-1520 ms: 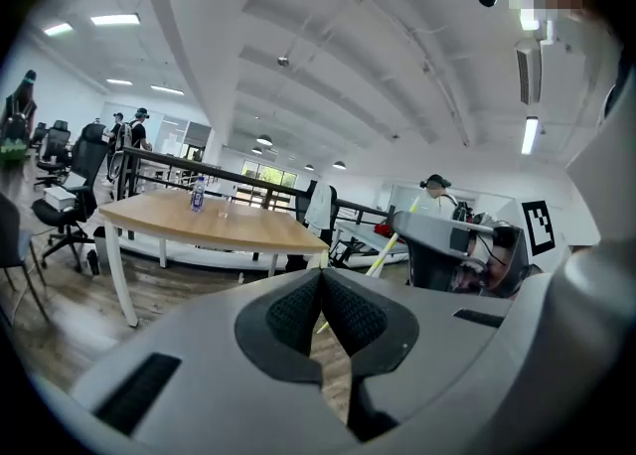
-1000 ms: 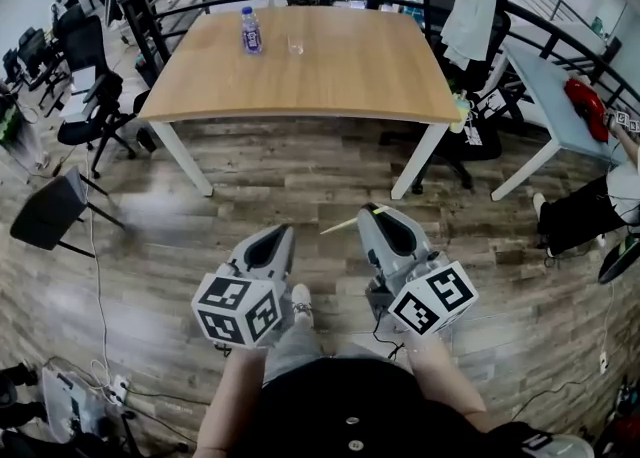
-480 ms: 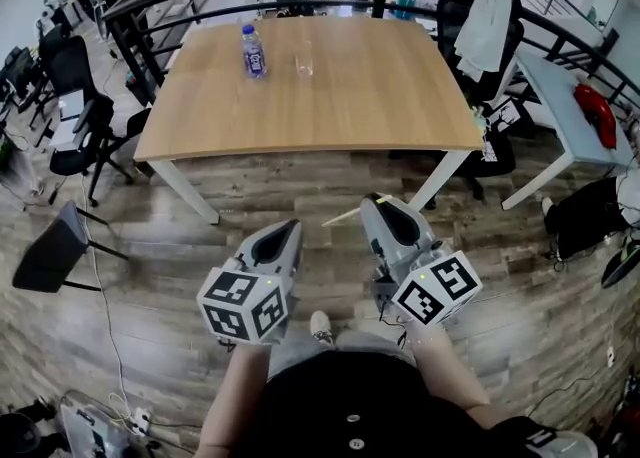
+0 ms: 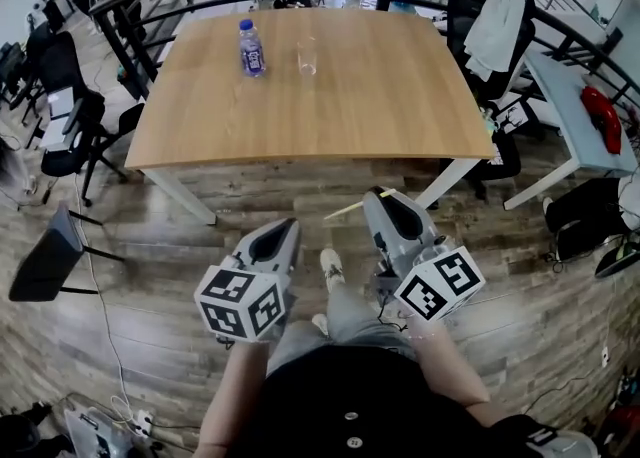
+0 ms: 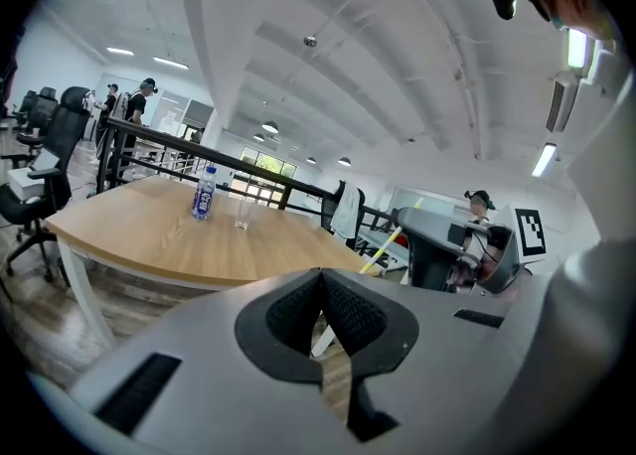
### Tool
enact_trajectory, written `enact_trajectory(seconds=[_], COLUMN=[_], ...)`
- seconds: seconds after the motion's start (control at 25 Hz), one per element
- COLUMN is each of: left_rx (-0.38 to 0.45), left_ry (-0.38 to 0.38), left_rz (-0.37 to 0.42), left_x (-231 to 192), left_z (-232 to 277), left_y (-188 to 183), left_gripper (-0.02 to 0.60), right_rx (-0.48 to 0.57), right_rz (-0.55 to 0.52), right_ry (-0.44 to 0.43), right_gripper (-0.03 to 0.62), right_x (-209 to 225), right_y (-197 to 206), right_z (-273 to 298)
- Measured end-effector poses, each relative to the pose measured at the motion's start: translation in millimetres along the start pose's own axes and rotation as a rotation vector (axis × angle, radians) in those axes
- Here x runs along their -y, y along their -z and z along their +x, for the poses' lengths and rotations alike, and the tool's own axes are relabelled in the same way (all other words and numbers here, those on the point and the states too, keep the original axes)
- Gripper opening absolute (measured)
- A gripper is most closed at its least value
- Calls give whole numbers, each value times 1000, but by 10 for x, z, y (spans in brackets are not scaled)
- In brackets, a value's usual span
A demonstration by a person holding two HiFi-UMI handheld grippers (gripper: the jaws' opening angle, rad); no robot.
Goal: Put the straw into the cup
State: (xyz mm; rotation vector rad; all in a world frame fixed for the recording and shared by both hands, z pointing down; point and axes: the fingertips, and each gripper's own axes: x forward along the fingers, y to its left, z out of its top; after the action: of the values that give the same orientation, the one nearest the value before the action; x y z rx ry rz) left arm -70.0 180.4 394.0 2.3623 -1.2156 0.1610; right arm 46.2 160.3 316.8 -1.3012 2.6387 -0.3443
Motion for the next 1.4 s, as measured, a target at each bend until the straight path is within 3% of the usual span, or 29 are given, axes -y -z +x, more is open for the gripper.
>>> enact_trajectory(seconds=[0.36,1.16,1.4], left_rx=[31,90,115], left_ry=[-31,-131,-158], left_rz=[10,27,30], left_x=[-439,-1604,-1842], left_z=[678,2620,2923], left_y=[-393,-1843,-2112], left_gripper=[18,18,18], right_rx=[19,29,26], right_rz=[6,24,34], right_ry=[-26,-159,-189], right_gripper=[20,20,20], right_x=[602,2206,2464], right_y=[-85,-658,-726], right_z=[701,2894,3305])
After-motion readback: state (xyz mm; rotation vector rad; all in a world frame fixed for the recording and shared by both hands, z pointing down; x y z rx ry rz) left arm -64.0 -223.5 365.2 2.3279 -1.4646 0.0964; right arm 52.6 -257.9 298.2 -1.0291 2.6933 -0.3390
